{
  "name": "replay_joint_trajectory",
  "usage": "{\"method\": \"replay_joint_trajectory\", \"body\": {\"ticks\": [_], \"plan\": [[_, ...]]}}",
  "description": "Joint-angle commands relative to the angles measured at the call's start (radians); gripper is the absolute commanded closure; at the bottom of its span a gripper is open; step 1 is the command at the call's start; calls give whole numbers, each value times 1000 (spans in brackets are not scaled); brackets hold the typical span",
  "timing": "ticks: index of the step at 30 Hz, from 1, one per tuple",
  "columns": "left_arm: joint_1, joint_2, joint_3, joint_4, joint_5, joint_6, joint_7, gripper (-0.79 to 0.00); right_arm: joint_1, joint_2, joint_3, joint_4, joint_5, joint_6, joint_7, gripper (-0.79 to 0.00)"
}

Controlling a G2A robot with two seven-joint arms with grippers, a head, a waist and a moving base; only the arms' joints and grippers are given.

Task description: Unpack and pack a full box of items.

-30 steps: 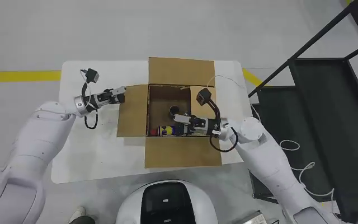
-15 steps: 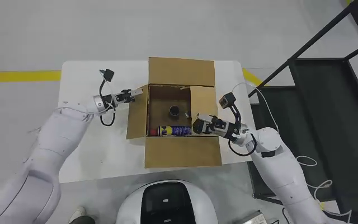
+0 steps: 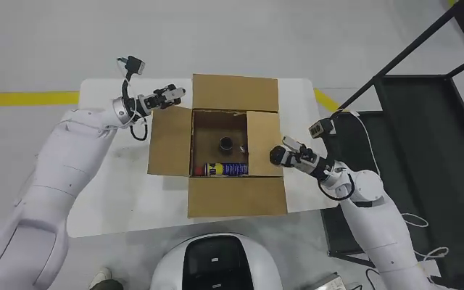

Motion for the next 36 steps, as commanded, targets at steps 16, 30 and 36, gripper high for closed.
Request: {"method": "replay_joint_trajectory", "body": {"ticks": [16,30,36], "plan": [[-88,-164,224,-48,62,318,25,-785,-63,1,54,57,107,14,1,-785],[-97,-241,267,99,23,321,55,-785,-58,-1,45,61,117,23,14,-785],[-88,-240,258,81,21,325,70,-785,-60,0,50,36,96,43,-28,-785]]}}
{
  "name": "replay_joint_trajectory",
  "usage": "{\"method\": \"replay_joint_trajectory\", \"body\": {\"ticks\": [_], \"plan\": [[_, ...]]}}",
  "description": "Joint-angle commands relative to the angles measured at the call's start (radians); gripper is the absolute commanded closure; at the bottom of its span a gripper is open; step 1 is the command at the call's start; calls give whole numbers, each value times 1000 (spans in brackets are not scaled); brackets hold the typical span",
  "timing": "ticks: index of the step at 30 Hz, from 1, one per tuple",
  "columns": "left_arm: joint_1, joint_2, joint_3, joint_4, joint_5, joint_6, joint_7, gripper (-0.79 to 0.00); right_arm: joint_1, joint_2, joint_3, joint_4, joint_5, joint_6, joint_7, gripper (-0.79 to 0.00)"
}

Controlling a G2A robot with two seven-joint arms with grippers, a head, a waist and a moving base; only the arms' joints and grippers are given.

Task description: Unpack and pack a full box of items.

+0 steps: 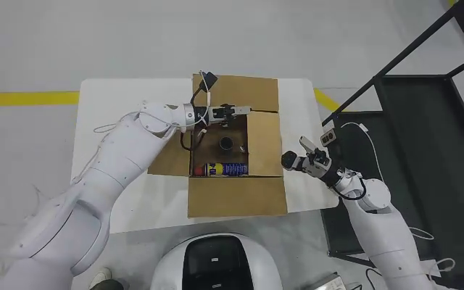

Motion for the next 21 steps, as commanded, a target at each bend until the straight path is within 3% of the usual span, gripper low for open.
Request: {"method": "replay_joint_trajectory", "body": {"ticks": [1,4,7,13,21], "plan": [[12,2,-17,-23,-16,12,6,-785,-4,1,4,-30,-3,20,-17,-785],[16,-4,-23,-34,-11,47,13,-785,-21,4,20,-81,10,64,4,-785],[15,-28,-6,-21,-5,85,23,-785,-40,8,32,-124,-12,104,17,-785],[7,-105,44,90,1,116,81,-785,-87,12,22,-183,-34,169,52,-785],[-19,-203,71,246,12,64,151,-785,-99,10,-24,-183,-71,196,29,-785]]}}
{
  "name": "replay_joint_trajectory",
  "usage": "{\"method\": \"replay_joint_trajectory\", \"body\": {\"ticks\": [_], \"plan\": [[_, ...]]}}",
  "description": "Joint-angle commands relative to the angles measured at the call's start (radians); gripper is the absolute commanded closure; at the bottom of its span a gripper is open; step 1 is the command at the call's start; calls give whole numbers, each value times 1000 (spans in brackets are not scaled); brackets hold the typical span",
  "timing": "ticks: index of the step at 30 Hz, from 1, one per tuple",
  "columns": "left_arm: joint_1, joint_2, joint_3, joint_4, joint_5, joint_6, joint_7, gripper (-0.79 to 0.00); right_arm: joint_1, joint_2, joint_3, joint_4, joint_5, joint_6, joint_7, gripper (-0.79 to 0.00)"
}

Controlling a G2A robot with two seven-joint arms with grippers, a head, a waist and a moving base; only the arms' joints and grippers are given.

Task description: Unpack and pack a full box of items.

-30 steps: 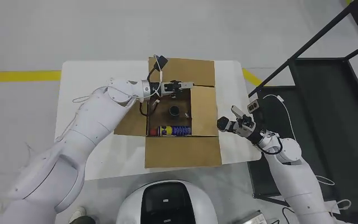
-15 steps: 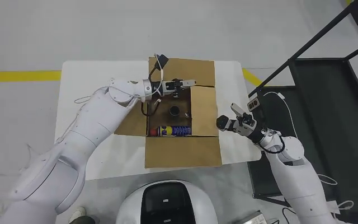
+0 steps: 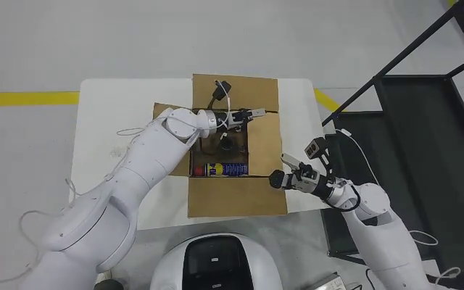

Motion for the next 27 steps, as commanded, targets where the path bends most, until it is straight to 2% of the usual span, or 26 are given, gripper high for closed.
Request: {"method": "replay_joint_trajectory", "body": {"ticks": [1,7,12,16,19,27], "plan": [[-7,-23,0,37,-7,-13,6,-785,3,-1,-14,3,-17,5,-15,-785],[-21,-74,-29,101,-77,-90,-29,-785,10,-2,-53,0,-47,30,-16,-785],[-32,-98,-66,118,-145,-170,-111,-785,10,-2,-82,-5,-73,40,-23,-785],[-41,-114,-84,112,-176,-186,-173,-785,5,-4,-99,-10,-73,30,-43,-785],[-44,-127,-89,108,-179,-192,-201,-785,-5,-8,-109,-19,-74,-6,-83,-785],[-40,-156,-100,135,-175,-198,-245,-785,-94,-17,-63,-62,-5,-233,-189,-785]]}}
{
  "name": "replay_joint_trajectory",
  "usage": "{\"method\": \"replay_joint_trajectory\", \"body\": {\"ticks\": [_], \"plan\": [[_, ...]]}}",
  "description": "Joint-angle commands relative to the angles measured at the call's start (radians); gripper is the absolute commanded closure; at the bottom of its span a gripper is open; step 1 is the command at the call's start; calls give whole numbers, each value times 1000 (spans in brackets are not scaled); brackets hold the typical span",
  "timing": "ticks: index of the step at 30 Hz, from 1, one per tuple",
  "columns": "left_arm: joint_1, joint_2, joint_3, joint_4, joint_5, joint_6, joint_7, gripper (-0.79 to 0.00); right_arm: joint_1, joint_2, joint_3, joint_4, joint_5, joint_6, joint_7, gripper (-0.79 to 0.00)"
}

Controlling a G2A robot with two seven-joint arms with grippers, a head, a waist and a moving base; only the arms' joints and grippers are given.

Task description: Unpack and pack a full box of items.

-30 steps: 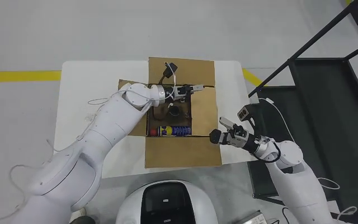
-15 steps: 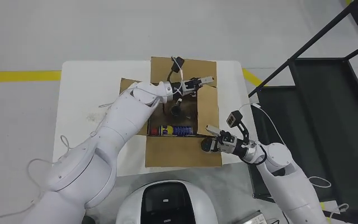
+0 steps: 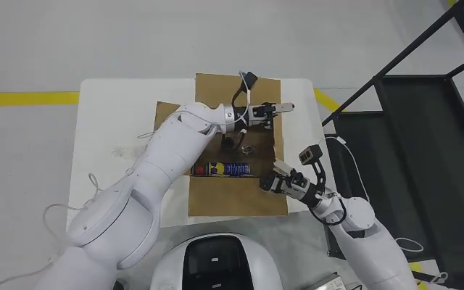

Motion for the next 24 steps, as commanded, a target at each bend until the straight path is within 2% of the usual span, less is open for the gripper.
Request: {"method": "replay_joint_trajectory", "body": {"ticks": [1,6,11,18,24], "plan": [[0,-4,-7,12,0,-7,-12,-785,-27,0,27,-16,-3,-49,-29,-785],[-13,3,-34,37,4,-56,-51,-785,-93,-1,74,-66,-94,-146,-110,-785],[-34,33,-63,56,41,-121,-92,-785,-111,-3,99,-76,-159,-176,-175,-785],[-53,105,-114,57,106,-177,-121,-785,-73,-11,113,-17,-368,-187,-348,-785],[-14,194,-172,-76,167,-187,-112,-785,-16,-18,105,61,-410,-188,-437,-785]]}}
